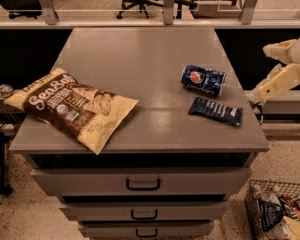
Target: Move rxbar blueberry near pepsi can
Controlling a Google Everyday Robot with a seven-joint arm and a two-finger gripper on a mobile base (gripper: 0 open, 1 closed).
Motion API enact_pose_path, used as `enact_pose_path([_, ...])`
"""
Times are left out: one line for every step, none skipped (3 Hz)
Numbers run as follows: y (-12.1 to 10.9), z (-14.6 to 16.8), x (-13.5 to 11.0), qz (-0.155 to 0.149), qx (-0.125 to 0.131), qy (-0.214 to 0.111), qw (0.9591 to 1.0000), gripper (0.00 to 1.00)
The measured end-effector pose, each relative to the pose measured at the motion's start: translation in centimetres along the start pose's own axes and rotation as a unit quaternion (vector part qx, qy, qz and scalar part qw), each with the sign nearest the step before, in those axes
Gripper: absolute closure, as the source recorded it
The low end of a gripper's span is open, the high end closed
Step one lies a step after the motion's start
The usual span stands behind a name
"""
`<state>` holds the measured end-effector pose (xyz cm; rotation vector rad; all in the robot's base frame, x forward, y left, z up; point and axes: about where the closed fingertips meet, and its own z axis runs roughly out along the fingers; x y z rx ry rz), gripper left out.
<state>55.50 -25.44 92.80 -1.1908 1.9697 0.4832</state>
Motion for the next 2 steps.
enact_pose_path([-1.69,-4.36,-2.78,-0.003,0.04,-0.043,0.9983,0.0])
enact_pose_path([-1.99,-5.12,-3.69,-0.009,0.047,-0.051,0.9976,0.0])
